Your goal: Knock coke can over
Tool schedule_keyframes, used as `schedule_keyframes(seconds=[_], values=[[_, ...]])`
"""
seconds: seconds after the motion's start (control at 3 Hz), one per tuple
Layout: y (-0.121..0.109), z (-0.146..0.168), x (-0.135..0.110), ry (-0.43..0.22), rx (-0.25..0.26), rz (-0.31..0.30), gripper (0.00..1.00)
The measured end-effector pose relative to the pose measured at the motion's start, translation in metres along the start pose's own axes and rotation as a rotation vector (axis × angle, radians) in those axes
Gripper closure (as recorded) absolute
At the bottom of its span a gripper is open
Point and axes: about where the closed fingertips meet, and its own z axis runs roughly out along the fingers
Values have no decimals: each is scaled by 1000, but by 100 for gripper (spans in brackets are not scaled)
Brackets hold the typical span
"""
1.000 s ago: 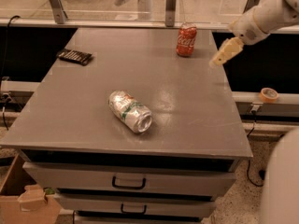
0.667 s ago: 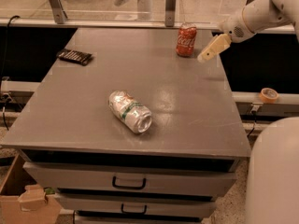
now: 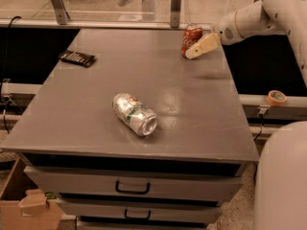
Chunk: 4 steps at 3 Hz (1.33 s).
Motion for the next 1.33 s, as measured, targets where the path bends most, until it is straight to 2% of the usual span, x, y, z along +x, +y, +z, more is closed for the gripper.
schedule_keyframes(seconds=[0.33,0.67,1.0,1.33], values=[[7,24,-5,-75,-46,67,0],[18,37,-13,-141,-124,90,0],[62,27,-42,-222,-271,31,0],[129,1,-82,-318,-458,-74,0]])
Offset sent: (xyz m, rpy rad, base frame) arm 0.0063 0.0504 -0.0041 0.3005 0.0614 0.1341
